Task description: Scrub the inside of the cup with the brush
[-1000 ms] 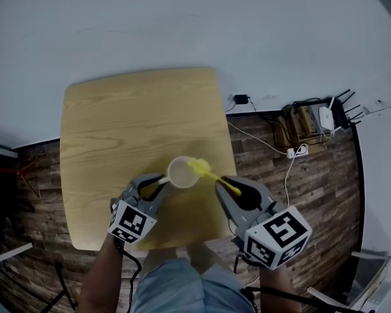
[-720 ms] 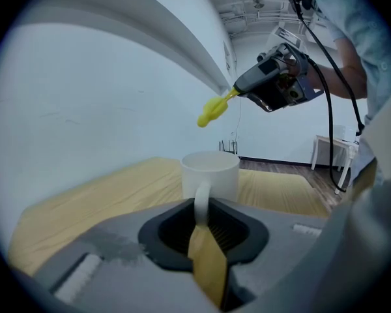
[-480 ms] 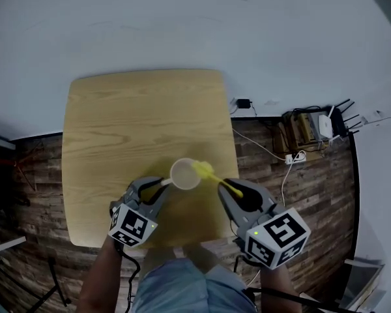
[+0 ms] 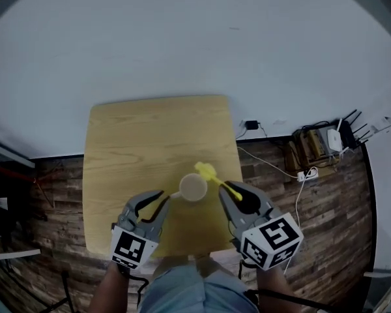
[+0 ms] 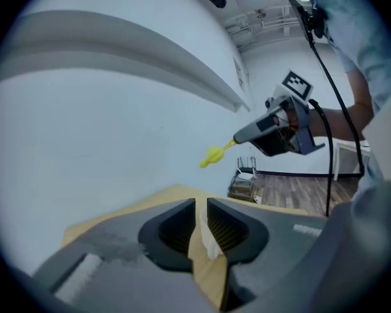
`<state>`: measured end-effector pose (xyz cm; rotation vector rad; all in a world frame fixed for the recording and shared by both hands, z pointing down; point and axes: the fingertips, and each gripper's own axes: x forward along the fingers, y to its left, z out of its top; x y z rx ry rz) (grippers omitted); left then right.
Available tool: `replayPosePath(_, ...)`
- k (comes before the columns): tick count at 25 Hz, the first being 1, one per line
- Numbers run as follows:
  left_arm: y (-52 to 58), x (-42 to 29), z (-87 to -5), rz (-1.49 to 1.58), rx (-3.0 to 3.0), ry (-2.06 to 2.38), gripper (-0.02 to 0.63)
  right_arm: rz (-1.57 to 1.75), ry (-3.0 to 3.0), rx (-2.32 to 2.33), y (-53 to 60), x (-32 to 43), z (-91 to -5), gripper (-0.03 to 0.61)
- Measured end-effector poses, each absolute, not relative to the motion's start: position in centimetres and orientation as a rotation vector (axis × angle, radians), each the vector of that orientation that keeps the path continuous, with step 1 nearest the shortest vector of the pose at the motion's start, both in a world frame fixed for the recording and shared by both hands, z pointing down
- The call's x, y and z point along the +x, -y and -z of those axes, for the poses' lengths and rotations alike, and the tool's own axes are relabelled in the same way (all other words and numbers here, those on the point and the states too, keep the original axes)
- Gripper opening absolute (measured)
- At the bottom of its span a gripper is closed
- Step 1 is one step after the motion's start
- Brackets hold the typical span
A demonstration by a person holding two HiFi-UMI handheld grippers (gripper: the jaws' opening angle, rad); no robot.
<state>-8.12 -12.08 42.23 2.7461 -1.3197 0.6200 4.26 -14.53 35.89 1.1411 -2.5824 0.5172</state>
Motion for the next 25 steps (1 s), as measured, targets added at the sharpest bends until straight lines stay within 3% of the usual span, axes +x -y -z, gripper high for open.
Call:
replayPosePath(5, 13.8, -8.2, -34.8, -0.282, 2.552, 1.585, 0.072, -0.392, 2.656, 1.179, 14.8, 3.4, -33.1, 0.04)
replayPosePath(6, 13.9, -8.0, -33.6, -0.241, 2.536, 1.625, 0.025, -0.369, 2.67, 1.179, 14.8, 3.2, -32.6, 0.041)
replayPosePath(7, 14.0, -7.8, -32.5, -0.22, 2.53, 1.662, 0.02, -0.35, 2.684, 1.18, 14.8, 3.0, -32.1, 0.04)
replayPosePath(25, 13.5, -3.9, -27.8, -0.13, 2.478, 1.847, 0.02, -0.173, 2.735, 1.158, 14.6, 2.7, -28.8, 0.04)
